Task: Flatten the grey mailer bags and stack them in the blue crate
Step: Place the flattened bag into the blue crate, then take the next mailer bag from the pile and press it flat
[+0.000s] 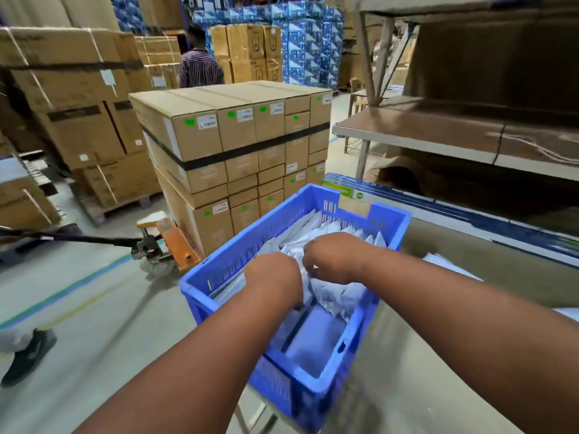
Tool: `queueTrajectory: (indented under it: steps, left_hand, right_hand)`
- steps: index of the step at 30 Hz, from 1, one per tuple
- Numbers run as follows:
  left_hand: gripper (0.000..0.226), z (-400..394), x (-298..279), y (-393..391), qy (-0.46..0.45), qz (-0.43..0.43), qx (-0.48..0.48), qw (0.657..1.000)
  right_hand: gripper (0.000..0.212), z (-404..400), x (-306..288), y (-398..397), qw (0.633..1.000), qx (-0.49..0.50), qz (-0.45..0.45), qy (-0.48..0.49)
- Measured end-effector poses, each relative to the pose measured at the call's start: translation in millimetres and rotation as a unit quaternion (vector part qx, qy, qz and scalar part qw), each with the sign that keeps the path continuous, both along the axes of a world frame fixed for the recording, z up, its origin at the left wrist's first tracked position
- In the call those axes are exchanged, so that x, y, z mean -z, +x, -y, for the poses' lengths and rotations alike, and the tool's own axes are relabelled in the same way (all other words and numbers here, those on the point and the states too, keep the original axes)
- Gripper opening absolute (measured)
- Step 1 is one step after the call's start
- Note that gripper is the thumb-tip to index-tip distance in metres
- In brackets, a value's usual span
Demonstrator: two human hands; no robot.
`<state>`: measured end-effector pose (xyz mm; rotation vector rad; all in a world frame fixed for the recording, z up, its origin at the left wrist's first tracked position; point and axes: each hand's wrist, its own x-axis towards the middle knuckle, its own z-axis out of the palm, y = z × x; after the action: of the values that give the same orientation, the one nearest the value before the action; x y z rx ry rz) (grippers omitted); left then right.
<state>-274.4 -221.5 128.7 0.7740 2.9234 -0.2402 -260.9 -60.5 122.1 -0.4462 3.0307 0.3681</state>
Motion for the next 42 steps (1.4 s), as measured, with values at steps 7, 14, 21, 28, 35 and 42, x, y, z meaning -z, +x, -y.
queueTrajectory:
  steps: [7,14,21,28,35,42]
  left_hand:
    - [0.039,-77.1,-55.7,70.8,0.070,-0.097,0.097,0.988]
    - [0.037,-167.5,-49.6,156.7,0.082,-0.092,0.197,0.973]
    - [0.048,-241.6,11.0,214.4,0.017,-0.018,0.296,0.955]
    - [0.045,-299.4,59.9,183.9,-0.006,-0.038,0.372,0.927]
    - [0.095,-365.5,118.1,117.6,-0.037,-0.011,0.405,0.913]
    - [0.099,-382.8,178.2,93.1,-0.019,-0.021,0.384,0.923]
  right_hand:
    - [0.020,-55.3,-51.3,94.4,0.990,0.098,-0.064,-0.083]
    - [0.020,-145.2,-59.0,219.6,0.975,0.184,-0.080,-0.094]
    - [0.027,-215.1,-11.2,321.6,0.953,0.263,-0.069,-0.133]
    - [0.040,-254.5,62.8,313.5,0.928,0.339,-0.066,-0.140]
    - [0.049,-276.4,112.3,255.2,0.892,0.413,-0.069,-0.171]
    - [0.075,-290.0,180.4,224.5,0.875,0.448,-0.034,-0.181]
